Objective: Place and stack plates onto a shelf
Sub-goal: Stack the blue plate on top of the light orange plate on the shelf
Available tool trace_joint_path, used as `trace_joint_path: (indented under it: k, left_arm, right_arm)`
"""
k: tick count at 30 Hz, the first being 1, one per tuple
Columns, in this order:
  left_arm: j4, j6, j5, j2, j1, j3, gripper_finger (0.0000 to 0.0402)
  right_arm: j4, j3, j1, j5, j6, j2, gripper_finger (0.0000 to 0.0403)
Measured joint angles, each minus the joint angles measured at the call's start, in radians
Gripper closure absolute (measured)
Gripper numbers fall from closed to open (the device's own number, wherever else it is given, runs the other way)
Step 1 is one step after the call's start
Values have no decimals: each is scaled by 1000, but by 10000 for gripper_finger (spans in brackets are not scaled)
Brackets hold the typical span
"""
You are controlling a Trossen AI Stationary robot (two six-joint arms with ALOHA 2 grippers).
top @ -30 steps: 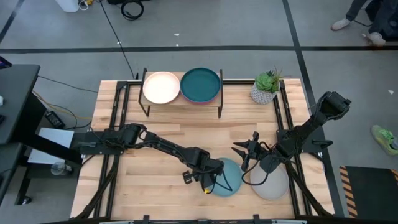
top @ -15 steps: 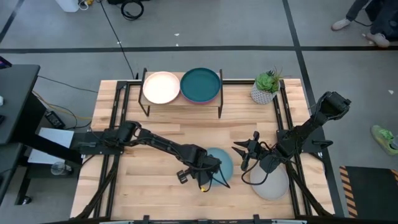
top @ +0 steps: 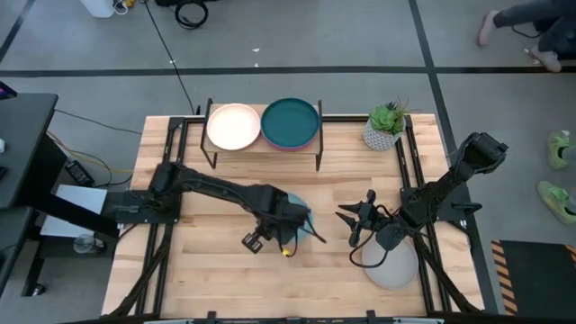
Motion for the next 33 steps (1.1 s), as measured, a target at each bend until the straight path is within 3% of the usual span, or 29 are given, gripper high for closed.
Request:
trace_joint_path:
  k: [12,16,19,21,28,33]
  left_arm:
    - [-29,-78,-88,-342,92,1,387]
    - [-54,-81,-227,-445,160,1,387]
    - [-68,-101,-372,-503,251,2,387]
    - [-84,-119,-414,-529,331,1,387]
    - [-34,-126,-415,-544,630,-98,387]
    - [31,-94,-366,-544,758,-228,382]
  right_arm:
    - [0,0,0,1,0,0,287]
    - [1,0,0,1,0,0,287]
    - [2,0,0,0,0,0,287]
    - [5,0,0,1,-1,0,287]
    - [9,-1,-2,0,-4,0,287]
    - [7,-1,-1,0,-4,0,287]
